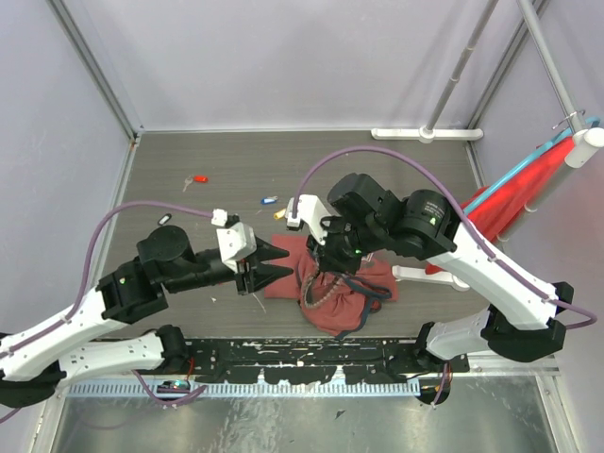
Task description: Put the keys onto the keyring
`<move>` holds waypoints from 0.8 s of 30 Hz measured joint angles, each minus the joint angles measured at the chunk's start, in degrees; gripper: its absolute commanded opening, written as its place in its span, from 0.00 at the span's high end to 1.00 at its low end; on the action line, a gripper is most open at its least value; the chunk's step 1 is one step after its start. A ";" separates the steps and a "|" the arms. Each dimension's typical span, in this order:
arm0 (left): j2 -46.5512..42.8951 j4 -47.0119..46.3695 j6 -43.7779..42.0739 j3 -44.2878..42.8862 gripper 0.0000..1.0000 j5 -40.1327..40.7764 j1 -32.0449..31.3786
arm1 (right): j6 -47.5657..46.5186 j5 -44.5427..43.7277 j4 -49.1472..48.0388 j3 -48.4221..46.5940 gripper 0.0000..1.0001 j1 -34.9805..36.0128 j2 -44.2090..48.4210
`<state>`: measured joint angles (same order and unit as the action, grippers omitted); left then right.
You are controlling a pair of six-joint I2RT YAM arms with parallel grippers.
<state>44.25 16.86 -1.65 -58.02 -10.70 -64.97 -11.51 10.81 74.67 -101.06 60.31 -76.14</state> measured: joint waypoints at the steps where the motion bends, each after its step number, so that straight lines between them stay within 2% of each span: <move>1: 0.52 -0.04 -0.02 -0.02 0.59 -0.52 0.00 | -0.22 0.57 -0.02 0.00 0.99 0.04 0.02; 10: 4.70 0.00 -0.31 -0.42 0.63 -6.49 -0.02 | -0.72 6.27 -1.07 0.00 0.99 1.20 0.59; 24: 8.85 1.38 -1.57 -3.45 0.68 -10.75 -0.02 | -0.92 8.04 -2.54 0.00 0.99 1.62 1.53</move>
<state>53.10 18.24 -3.22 -61.47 -21.45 -64.99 -12.43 18.85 72.14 -101.06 61.93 -74.61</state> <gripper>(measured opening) 0.323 0.036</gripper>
